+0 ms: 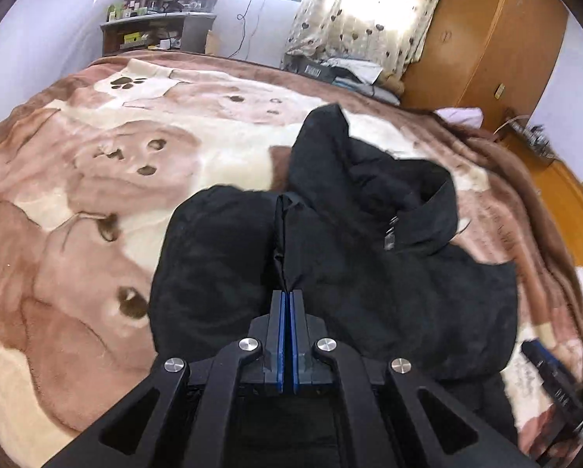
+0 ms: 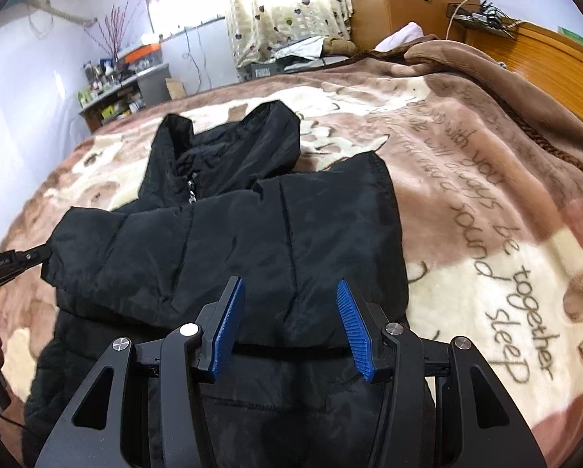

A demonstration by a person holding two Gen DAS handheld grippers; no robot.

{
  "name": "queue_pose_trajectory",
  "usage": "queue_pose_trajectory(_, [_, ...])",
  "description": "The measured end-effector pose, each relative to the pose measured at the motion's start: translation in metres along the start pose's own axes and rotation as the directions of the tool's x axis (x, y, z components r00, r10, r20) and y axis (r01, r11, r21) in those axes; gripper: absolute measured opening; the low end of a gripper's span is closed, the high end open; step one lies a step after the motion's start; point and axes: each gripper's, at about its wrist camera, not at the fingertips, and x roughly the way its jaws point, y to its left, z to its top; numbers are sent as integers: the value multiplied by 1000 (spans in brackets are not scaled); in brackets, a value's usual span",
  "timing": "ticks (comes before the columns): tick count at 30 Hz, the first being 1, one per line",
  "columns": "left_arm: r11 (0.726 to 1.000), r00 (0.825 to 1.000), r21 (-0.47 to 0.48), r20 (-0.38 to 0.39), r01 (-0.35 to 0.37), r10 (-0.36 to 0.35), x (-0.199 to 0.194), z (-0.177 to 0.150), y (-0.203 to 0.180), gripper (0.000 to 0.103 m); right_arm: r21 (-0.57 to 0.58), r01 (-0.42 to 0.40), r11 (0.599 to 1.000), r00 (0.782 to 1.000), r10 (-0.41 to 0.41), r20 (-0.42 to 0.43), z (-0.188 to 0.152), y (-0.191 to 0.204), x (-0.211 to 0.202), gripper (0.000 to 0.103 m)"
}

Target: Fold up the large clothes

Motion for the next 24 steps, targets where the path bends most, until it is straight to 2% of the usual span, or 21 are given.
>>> queue_pose_trajectory(3, [1000,999,-18,-26,-23,22,10,-8,6,2,-7,14,1000,1000,-14,-24,1,1,13,50])
queue_pose_trajectory(6, [997,995,0,-72,-73,73,28,-16,9,2,5,8,1000,998,-7,-64,1,-3,31,50])
queue_pose_trajectory(9, [995,989,-18,-113,-96,94,44,-25,16,3,1,38,999,995,-38,-94,-3,-6,44,50])
queue_pose_trajectory(12, [994,987,-79,-147,-73,61,53,-26,28,3,-18,60,998,989,-62,-137,-8,-6,56,50])
queue_pose_trajectory(15, [995,987,-85,-153,-52,38,49,-23,33,4,-28,68,997,990,-71,-121,-5,-3,50,50])
queue_pose_trajectory(16, [994,989,-79,-134,-70,59,41,-22,33,5,-36,66,997,994,-68,-85,-3,0,41,50])
queue_pose_trajectory(19, [995,996,-76,-57,-70,66,17,-16,29,32,-35,27,999,999,-28,-21,4,7,28,50])
queue_pose_trajectory(21, [997,1000,-76,-6,-29,29,4,-9,21,60,-46,8,999,1000,-8,-11,8,14,28,50])
queue_pose_trajectory(23, [999,1000,-33,7,6,-5,2,-2,6,69,-77,-1,997,1000,0,-13,12,25,33,50])
queue_pose_trajectory(24, [1000,1000,6,-10,10,-10,8,1,-3,69,-91,-4,996,1000,2,-17,13,30,37,50])
